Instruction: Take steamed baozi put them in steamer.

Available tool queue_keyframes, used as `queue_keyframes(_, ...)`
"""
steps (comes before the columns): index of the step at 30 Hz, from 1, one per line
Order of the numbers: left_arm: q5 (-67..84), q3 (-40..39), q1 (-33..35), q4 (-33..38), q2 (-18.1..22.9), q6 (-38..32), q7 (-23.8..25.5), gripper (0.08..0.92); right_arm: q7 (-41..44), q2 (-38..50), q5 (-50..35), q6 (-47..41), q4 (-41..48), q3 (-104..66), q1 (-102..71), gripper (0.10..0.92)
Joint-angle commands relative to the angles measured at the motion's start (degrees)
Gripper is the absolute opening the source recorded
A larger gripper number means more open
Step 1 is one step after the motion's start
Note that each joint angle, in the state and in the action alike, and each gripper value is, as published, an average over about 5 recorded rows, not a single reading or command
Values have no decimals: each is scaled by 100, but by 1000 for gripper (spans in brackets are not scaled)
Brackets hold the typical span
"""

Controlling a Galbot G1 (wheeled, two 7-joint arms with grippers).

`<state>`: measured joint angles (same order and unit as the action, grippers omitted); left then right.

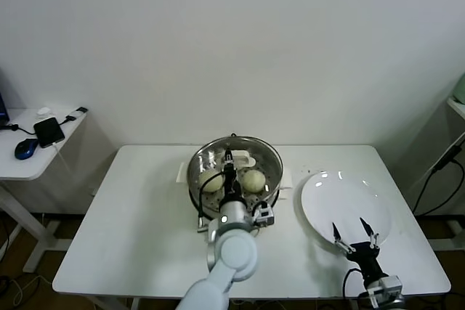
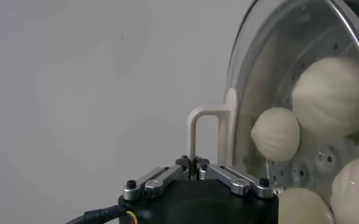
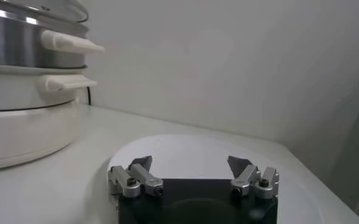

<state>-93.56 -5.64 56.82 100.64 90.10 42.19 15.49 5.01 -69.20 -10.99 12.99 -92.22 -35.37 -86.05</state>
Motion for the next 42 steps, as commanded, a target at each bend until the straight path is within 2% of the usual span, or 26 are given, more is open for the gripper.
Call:
queue_keyframes(1,-173,-4,52,-121,145,281,-11,135,-32,-40,39,35,-11,4,-1,823)
queue_keyframes(15,-165,108,75,-259,35,274,-191,138,-2,-107,149,172,-37,-5,-37,823)
queue_keyframes(18,-196,98,114,-276,21,249,-202,178,4,-129,169,176,-50,-2,-49,823)
queue_keyframes(27,-50,-59,131,30,-11,250,-184,449,75,-114,154,68,-131,7,-88,823)
queue_keyframes(31,217,-230,240,519,-184,223,-30,562,-2,-114,129,47,-140,44,-80,823)
queue_keyframes(35,854,-325,499,1198,-523,110,-40,674,-103,-131,49,53,-135,117,-90,823)
queue_keyframes(39,2038,-153,826,1908,-942,-141,-348,783,-113,-178,-20,161,-143,144,-86,823)
queue_keyframes(42,3453,291,1100,2320,-1254,-773,-1007,817,-79,-214,-81,348,-165,131,-80,823)
